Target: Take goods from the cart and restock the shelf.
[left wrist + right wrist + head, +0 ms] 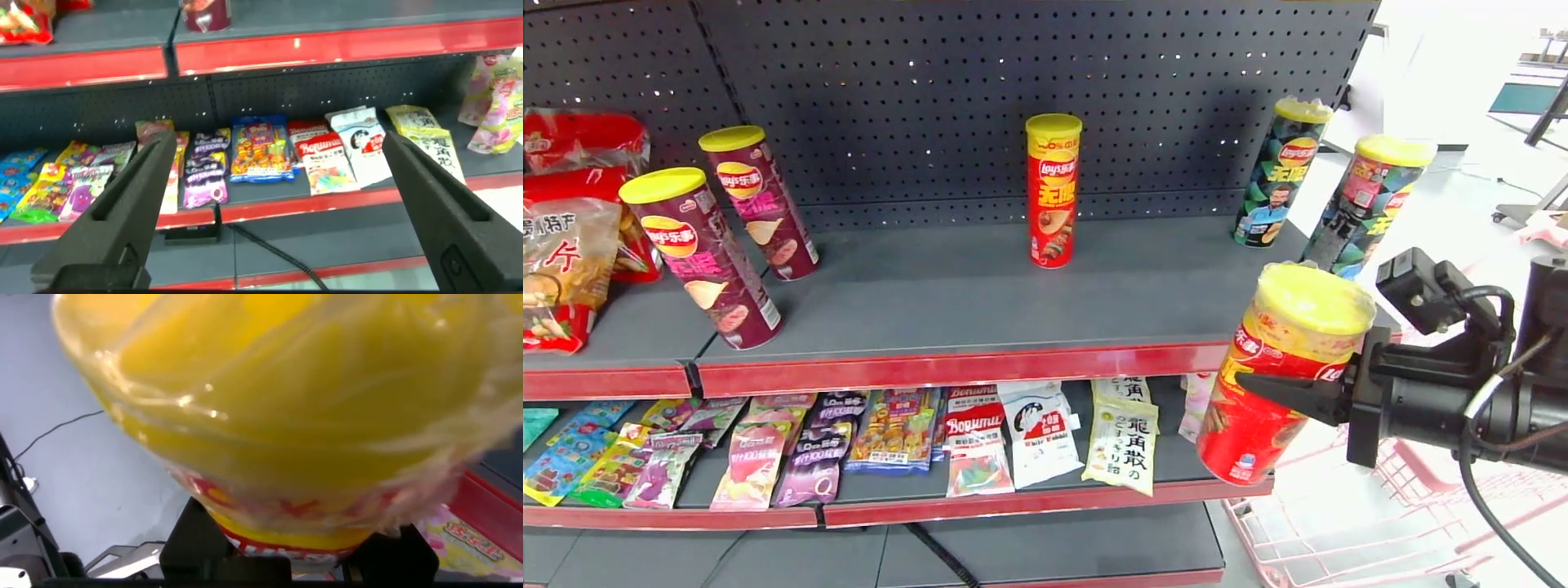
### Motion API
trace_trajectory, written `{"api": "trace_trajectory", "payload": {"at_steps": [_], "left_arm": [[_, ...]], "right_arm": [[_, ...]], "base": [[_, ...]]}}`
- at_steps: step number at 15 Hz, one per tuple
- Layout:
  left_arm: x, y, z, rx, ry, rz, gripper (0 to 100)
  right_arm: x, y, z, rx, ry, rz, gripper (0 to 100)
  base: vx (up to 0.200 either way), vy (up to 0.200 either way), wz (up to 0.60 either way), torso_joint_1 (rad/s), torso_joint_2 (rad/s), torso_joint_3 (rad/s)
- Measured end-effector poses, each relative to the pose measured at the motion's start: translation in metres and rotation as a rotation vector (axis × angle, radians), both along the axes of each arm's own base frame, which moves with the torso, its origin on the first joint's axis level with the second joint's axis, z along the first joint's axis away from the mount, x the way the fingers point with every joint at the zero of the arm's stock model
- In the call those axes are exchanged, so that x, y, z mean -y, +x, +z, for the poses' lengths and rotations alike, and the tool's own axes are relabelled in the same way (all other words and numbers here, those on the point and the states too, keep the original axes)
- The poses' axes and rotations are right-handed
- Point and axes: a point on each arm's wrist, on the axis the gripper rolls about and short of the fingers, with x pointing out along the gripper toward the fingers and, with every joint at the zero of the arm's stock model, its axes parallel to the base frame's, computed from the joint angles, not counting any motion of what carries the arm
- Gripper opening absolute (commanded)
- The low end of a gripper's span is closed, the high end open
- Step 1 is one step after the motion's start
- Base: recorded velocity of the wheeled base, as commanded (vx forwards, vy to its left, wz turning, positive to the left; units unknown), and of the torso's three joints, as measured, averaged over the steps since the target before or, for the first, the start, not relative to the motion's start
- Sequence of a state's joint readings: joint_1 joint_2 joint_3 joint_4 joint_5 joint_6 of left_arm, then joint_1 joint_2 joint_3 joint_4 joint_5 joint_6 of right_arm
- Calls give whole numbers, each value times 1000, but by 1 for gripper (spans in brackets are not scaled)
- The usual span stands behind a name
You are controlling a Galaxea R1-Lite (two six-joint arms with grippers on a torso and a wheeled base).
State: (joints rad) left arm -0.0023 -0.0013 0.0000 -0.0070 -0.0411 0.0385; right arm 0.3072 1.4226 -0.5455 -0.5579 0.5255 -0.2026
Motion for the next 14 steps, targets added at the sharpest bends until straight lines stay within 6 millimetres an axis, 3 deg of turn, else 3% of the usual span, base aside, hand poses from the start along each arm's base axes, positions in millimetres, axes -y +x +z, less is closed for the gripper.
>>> {"api": "trace_trajectory", "payload": {"at_steps": [5, 14], "left_arm": [[0, 0, 0, 0, 0, 1, 100], [0, 0, 0, -1, -2, 2, 100]], "right_arm": [[0, 4, 8, 23, 32, -17, 0], [-12, 36, 51, 138, 93, -112, 0]], "base": [[0, 0, 0, 0, 0, 0], [0, 0, 0, 0, 0, 0]]}}
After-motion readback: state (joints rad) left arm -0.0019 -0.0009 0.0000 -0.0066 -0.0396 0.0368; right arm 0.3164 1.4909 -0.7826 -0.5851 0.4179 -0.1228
